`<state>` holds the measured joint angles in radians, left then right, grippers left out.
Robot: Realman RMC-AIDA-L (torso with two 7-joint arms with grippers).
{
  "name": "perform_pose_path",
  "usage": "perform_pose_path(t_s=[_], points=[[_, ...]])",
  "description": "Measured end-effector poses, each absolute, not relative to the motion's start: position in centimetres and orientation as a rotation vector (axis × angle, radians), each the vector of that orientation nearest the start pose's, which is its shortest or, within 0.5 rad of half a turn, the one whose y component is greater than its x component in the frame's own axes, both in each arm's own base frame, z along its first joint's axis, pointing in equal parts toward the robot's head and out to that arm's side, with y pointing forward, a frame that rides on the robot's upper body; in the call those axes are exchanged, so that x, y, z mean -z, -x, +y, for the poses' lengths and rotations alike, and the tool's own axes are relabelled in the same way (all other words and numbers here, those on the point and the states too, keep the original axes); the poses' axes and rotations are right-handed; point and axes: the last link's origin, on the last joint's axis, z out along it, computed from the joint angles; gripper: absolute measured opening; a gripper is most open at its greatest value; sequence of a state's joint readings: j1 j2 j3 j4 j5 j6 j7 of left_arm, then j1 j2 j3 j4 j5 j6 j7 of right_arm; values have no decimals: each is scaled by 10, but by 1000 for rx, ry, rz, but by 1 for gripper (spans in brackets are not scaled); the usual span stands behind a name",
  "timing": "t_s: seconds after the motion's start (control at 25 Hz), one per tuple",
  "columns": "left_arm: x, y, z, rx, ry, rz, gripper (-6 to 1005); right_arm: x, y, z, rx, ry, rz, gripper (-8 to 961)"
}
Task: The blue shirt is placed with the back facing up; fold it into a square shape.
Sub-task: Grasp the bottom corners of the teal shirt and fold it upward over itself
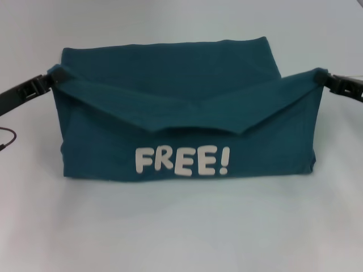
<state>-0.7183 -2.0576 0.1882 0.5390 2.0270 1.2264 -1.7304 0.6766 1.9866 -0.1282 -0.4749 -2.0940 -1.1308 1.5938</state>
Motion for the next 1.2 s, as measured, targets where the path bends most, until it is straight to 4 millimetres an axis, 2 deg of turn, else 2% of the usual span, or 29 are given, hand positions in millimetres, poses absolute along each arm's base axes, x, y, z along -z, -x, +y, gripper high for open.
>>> perform_pose_path(t_s=[0.12, 0.56, 0.8, 1.2], points=[[-51, 268, 421, 1007, 1972, -1184, 38, -74, -315, 415, -789, 1910, 1108, 37], [-23, 260, 439, 960, 1891, -1131, 40, -52, -313, 431, -678, 1857, 1059, 38], [-17, 257, 447, 927, 1846, -1098, 41, -45, -309, 439, -616, 1852, 1036, 39], [-13, 258, 449, 918, 1824, -1084, 43, -37, -307, 444, -580, 1840, 1009, 38]])
